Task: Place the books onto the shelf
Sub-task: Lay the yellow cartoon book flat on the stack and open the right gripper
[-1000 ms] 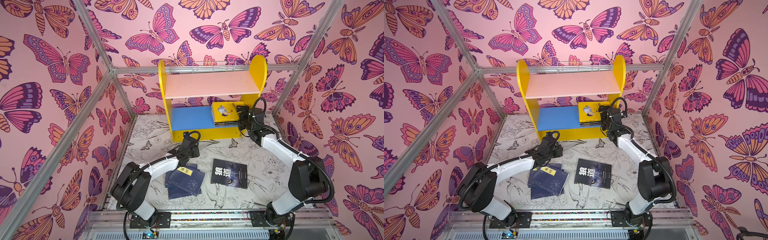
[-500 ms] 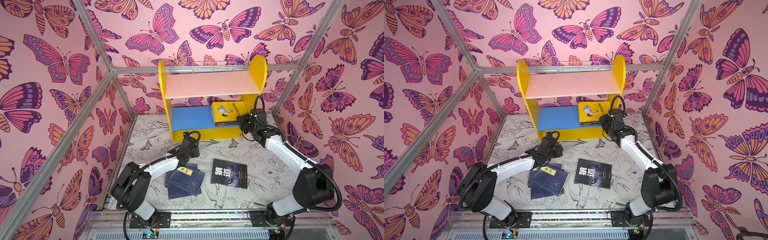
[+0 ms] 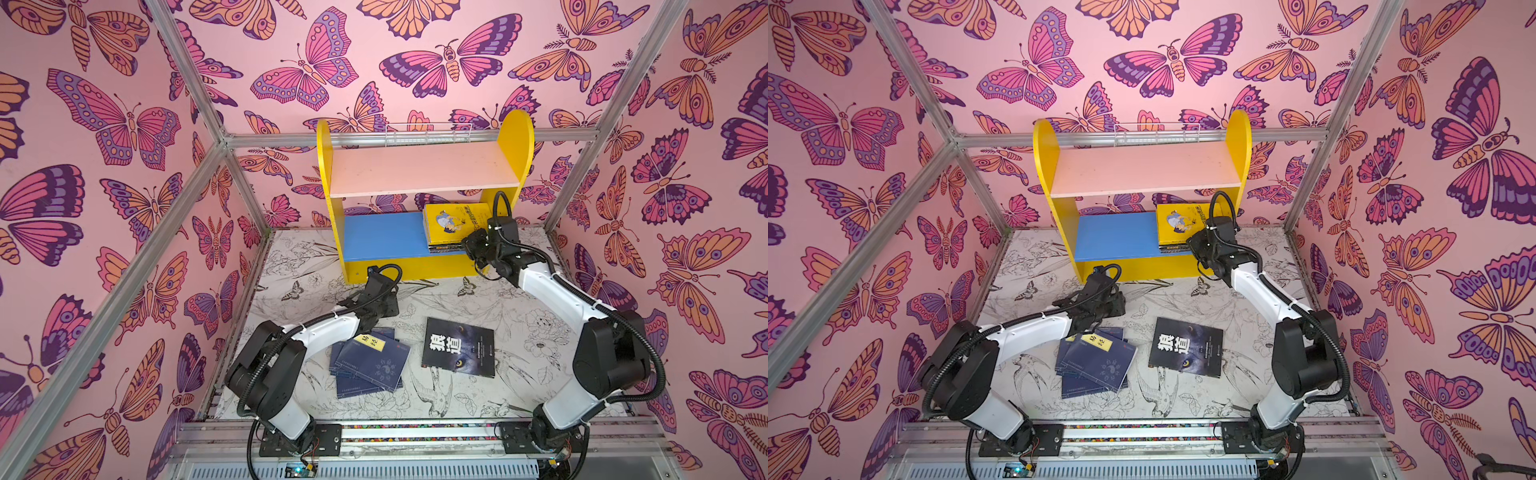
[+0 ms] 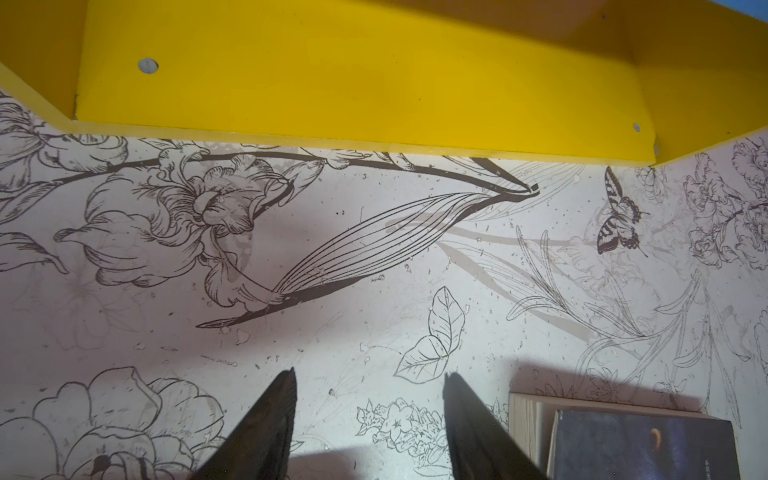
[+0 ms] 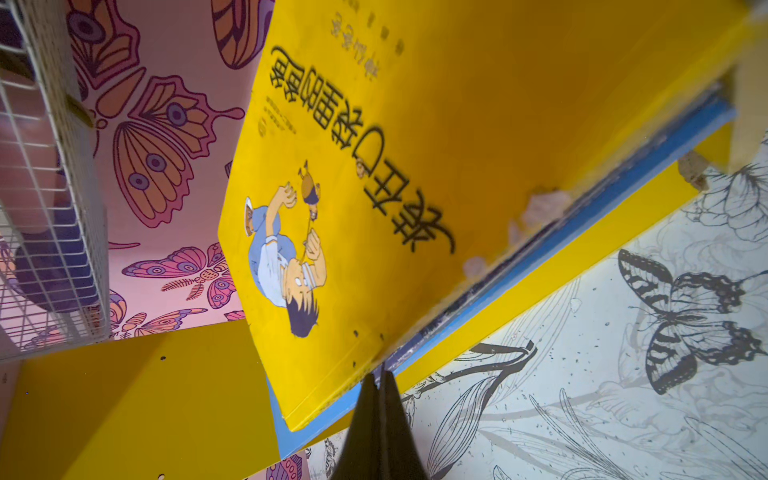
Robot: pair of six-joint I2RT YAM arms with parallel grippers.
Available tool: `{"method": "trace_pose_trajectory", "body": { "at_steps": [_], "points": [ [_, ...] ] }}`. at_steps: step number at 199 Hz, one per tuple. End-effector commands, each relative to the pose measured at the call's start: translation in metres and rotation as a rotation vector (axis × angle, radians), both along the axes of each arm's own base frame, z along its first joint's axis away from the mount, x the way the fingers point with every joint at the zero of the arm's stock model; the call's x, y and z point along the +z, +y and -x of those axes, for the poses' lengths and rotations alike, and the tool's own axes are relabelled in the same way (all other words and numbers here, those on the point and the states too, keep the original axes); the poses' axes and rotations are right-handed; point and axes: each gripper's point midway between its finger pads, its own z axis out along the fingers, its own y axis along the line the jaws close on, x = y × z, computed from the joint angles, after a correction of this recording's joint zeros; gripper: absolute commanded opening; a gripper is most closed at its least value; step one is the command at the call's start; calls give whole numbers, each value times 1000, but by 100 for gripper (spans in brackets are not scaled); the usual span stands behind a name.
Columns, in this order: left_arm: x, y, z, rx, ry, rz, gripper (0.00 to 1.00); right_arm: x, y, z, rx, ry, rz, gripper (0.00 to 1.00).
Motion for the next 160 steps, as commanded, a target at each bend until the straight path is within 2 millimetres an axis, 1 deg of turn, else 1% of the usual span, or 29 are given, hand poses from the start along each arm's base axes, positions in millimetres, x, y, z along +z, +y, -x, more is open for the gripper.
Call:
{"method": "trace_pose_trajectory", "body": {
  "at_steps": [1, 56, 88, 160],
  "points": [
    [2, 2, 1, -3, -2, -33, 59, 8, 6, -6, 14, -10, -3, 0],
    [0, 2, 1, -11, 2, -44, 59, 4, 8, -12, 17, -4, -2, 0],
    [1, 3, 0, -9, -1, -48, 59, 6, 8, -16, 12, -14, 5, 0],
    [2, 1, 0, -21, -2, -48, 59, 12, -13, -18, -22, -33, 85, 0]
  ]
}}
